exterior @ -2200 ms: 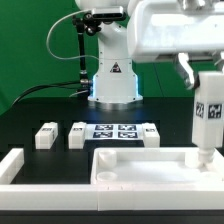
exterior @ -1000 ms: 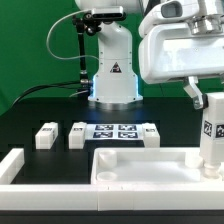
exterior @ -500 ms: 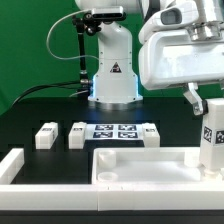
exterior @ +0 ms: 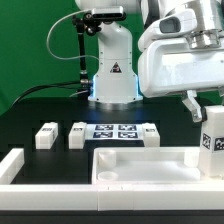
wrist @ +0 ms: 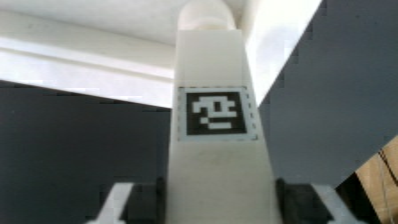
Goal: Assemble desk
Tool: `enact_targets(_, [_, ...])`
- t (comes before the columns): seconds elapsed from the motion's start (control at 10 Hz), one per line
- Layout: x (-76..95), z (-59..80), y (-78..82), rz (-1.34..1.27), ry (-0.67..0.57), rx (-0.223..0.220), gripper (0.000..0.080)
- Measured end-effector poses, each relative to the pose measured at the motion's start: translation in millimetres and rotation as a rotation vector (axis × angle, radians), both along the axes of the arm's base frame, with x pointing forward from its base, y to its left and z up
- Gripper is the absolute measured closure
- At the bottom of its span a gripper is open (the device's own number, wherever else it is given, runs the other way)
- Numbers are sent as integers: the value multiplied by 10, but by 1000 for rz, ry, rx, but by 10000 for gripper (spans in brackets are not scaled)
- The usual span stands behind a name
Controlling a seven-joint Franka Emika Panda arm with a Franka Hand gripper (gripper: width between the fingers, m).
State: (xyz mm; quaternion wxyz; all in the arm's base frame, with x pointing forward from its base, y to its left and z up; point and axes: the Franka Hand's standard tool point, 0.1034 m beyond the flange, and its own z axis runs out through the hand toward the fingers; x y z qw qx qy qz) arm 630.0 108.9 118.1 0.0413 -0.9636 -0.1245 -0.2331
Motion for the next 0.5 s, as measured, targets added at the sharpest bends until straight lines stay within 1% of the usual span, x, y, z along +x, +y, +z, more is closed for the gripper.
enact_targets(0.4, [2, -1, -1, 0, -5, 0, 511])
enact_targets(0.5, [2, -1, -1, 0, -5, 0, 337])
